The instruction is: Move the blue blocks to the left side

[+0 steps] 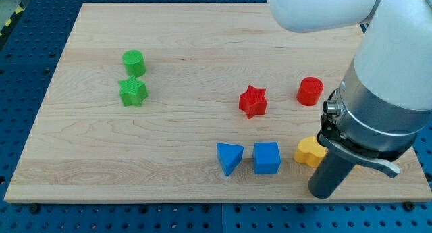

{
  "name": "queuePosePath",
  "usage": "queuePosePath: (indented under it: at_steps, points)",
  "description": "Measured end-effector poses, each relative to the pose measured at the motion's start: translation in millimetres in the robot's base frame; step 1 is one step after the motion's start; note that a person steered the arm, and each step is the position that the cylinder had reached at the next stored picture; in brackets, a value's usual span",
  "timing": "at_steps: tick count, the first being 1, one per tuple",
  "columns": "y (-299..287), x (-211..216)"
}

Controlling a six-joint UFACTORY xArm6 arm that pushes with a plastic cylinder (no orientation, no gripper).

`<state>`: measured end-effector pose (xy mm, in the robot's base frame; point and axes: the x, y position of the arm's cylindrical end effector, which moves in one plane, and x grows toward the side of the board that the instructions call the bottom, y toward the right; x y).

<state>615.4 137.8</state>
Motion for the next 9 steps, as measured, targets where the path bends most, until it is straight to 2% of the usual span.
queuePosePath:
  at_steps: [5,9]
  points:
    - [-18,-25]
    - [-102,-33]
